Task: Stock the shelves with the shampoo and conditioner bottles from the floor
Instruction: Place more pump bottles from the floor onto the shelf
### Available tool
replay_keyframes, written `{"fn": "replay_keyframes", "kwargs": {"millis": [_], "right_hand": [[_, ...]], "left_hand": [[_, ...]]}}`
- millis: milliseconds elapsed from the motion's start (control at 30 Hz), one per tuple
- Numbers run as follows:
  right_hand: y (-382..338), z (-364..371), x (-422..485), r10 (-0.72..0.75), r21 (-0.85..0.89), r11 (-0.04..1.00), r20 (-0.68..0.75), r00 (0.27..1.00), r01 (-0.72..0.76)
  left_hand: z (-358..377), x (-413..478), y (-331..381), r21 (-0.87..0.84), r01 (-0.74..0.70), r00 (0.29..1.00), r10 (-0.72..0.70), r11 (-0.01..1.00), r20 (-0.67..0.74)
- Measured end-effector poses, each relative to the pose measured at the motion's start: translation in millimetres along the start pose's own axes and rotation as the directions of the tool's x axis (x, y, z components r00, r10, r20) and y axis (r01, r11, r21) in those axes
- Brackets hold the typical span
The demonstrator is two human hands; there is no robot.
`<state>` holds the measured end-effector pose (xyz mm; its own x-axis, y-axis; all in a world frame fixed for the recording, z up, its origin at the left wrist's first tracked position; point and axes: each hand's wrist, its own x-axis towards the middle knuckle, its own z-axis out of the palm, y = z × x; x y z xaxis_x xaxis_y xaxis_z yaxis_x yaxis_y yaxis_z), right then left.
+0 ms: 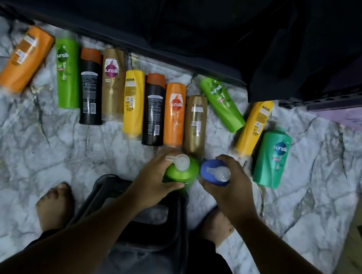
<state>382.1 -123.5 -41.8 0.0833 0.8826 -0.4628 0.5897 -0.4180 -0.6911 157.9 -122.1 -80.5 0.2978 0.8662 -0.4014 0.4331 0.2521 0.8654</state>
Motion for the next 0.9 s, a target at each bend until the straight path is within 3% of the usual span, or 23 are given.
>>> {"fn": "replay_keyframes", "kwargs": {"millis": [100,333,467,600,700,900], "right_hand": [[17,1,-18,0.060,-0.050,0.997,0.017,0.998,-0.059],[38,-23,-27,0.055,-0.168,0.986,0.196,0.979,-0.022],[37,-28,-13,0.039,-0.248,0.968,0.300,0.953,0.039],[23,-30,-4,0.044,-0.317,0.947,0.295,0.954,0.055],[-1,-38,-9,0.045,-0.240,0.970,0.271,0.961,0.022],[-96,-85,-59,0.025,0.074,0.997,0.172,0.985,-0.038]], "left_hand": [[5,-6,7,0.037,-0.033,0.998,0.031,0.999,0.046],[10,-9,2,0.242,-0.142,0.949,0.062,0.960,0.308],[11,-8,0,0.220,-0.095,0.938,0.014,0.971,0.346],[7,-10,11,0.155,-0.008,0.945,-0.043,0.988,0.323],[-4,-19,30,0.122,0.033,0.952,-0.068,0.992,0.297],[-59,-71,112,-0.059,0.132,0.978,-0.121,0.989,0.171]]}}
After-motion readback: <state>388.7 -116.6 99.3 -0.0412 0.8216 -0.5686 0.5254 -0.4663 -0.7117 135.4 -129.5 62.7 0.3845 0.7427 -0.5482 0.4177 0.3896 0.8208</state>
